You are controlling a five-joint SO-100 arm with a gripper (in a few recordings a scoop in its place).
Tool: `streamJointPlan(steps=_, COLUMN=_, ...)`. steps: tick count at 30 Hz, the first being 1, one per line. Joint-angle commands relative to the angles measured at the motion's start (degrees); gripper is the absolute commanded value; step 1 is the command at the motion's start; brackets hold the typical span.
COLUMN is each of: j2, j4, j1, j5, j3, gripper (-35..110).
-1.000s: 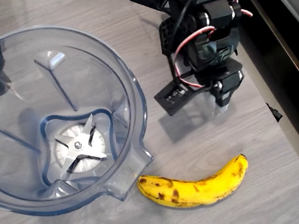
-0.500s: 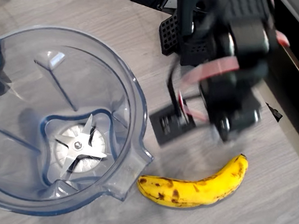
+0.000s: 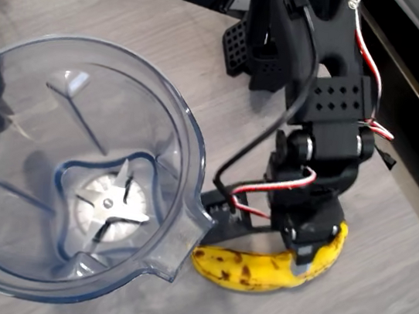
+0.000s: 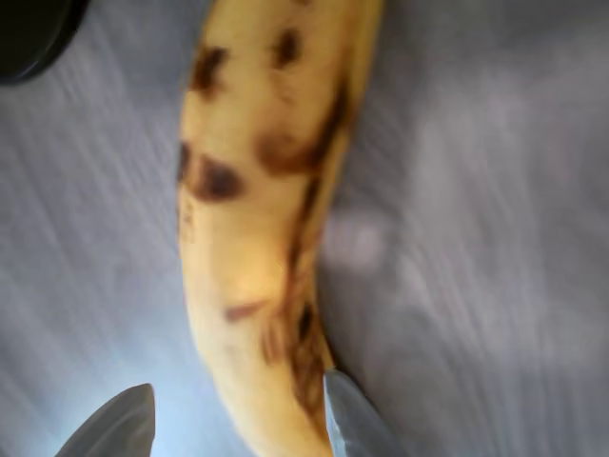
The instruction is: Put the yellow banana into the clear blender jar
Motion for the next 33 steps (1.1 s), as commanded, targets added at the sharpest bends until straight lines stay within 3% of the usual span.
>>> streamJointPlan(steps=1, j2=-3.78, j4=-0.18, j1=0.18, j5=0.62, j3=-4.04, gripper=23)
streamJointPlan(steps=9, j2=-8.70, j4=-1.58, j1=0.00, j5=0.44, j3=-6.15, gripper=20)
streamJointPlan(steps=18, j2=-12.48, j4=-1.41, j1=-0.70, j5=0.70, j3=-9.67, gripper=5)
streamJointPlan(steps=33, j2=-15.03, j4=-2.02, j1=-2.11, j5=0.70, j3=-9.67, gripper=10)
